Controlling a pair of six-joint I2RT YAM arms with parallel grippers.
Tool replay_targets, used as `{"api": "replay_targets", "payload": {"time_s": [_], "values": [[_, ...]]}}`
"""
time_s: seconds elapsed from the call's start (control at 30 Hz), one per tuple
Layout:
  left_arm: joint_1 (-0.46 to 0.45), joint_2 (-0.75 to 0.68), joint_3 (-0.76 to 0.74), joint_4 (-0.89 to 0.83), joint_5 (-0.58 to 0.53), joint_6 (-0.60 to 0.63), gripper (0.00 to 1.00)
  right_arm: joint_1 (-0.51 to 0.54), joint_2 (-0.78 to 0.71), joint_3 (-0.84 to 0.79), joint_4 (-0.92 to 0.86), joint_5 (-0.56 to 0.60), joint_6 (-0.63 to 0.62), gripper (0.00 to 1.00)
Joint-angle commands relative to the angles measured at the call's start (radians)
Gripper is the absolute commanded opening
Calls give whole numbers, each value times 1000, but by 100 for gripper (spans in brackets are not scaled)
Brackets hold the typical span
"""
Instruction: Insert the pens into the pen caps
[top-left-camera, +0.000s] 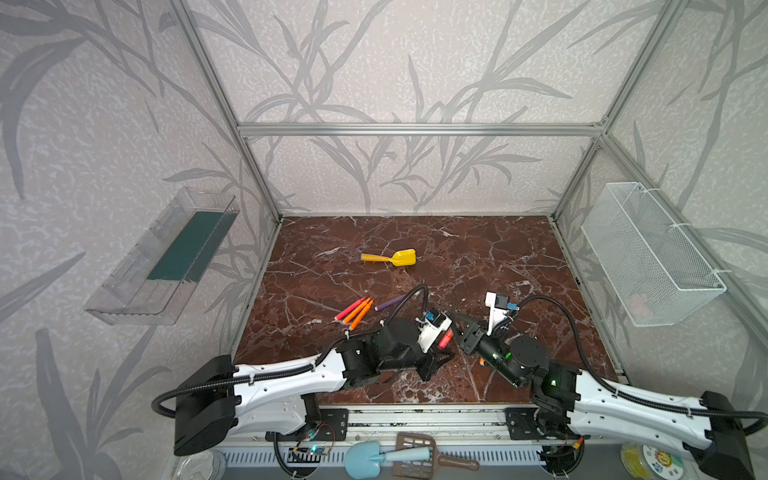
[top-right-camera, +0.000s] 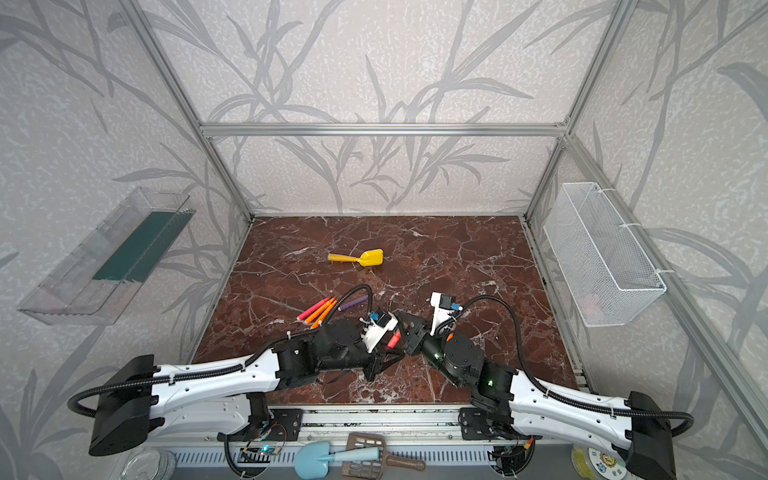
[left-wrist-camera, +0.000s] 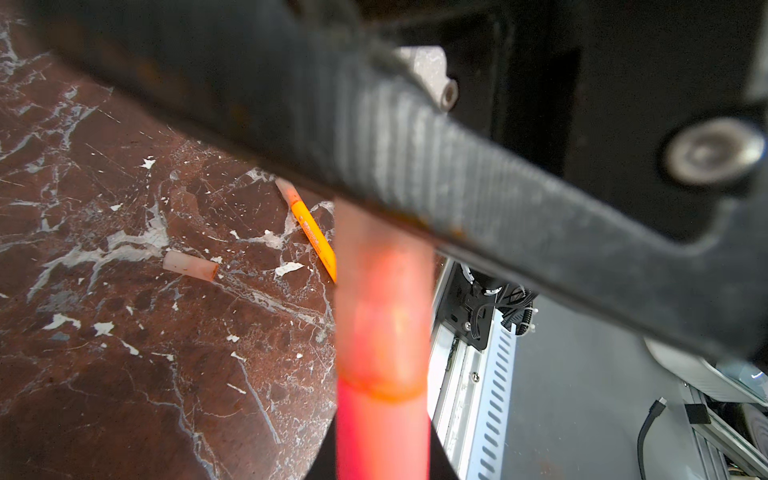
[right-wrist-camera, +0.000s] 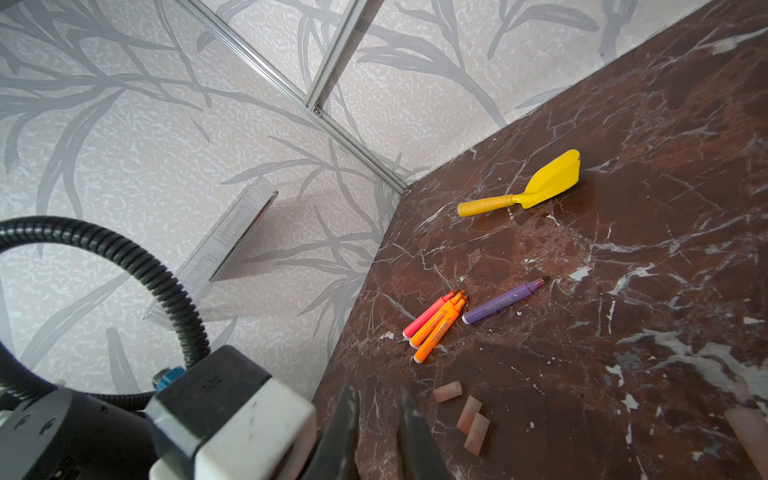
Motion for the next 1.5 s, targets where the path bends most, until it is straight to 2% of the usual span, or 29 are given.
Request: {"api": "replay_targets", "payload": {"time_s": [0.0, 0.2, 0.57, 0.77, 0.93, 1.2, 1.3, 1.37, 1.47], "values": [[23, -14, 13, 171, -118, -42, 0, 31, 13, -7, -136, -62, -45, 20], [18, -10, 6, 194, -105, -49, 0, 31, 44, -3, -101, -78, -44, 27], [-6, 18, 13, 234, -66, -48, 0, 31, 85, 8, -62, -85, -46, 30], [-8, 38, 21, 225, -66, -55, 1, 30, 86, 1, -80, -60, -34, 18], [-7, 47, 12, 211, -94, -66, 18, 29, 35, -31, -131, 9, -29, 14], [-6, 114, -18, 212, -127, -103, 58, 3, -112, -65, -362, 165, -42, 13], [-5, 132, -43, 227, -140, -118, 77, -55, -136, -67, -435, 155, -49, 13], [-6, 131, -64, 233, -168, -128, 84, -114, -141, -69, -475, 115, -48, 13], [-4, 114, -92, 224, -209, -137, 87, -241, -128, -79, -499, 21, -50, 13]]}}
